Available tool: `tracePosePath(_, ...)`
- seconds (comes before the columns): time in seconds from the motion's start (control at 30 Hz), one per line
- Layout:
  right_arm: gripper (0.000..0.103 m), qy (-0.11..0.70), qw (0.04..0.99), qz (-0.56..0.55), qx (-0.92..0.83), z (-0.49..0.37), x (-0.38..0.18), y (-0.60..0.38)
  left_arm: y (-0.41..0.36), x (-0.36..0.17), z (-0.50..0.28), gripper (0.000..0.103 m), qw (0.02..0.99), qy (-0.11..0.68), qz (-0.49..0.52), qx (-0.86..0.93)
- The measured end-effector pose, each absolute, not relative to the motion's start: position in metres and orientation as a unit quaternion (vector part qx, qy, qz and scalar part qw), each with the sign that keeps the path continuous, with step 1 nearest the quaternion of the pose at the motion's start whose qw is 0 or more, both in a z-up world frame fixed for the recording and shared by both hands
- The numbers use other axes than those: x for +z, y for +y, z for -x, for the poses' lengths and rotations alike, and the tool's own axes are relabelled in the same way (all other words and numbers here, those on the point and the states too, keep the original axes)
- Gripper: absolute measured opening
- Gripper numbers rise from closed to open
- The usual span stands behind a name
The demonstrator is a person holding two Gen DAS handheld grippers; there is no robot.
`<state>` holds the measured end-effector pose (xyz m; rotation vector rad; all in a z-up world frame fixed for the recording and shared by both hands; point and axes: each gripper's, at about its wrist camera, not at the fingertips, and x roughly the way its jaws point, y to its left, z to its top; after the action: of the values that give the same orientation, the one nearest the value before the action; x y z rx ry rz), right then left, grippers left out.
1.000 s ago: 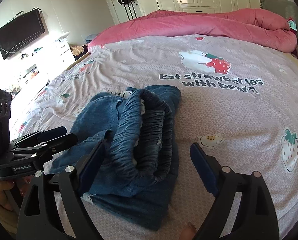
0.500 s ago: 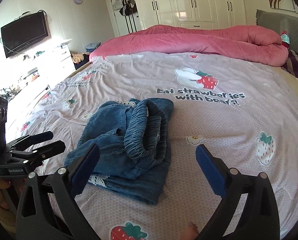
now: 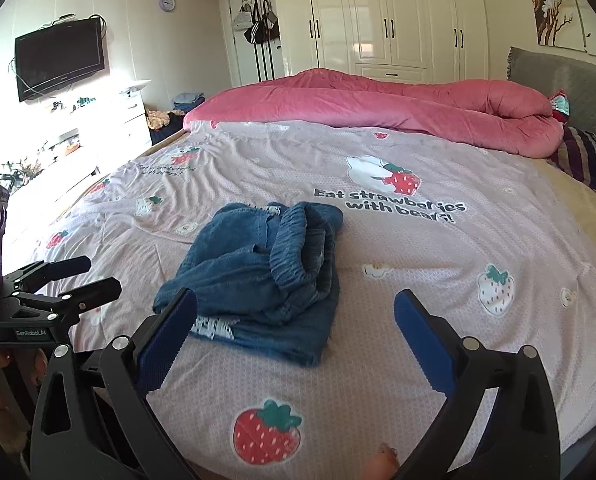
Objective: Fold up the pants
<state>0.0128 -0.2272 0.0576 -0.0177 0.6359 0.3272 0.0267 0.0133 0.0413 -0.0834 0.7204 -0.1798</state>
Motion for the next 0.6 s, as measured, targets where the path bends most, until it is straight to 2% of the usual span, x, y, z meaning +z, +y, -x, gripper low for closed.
tracePosePath(0.6, 0.098, 0.326, 0.932, -0.020, 0.155, 0.028, 0.030, -0.244, 0.002, 0.008, 0.018, 0.093, 0.926, 0.371, 0.027, -0.059)
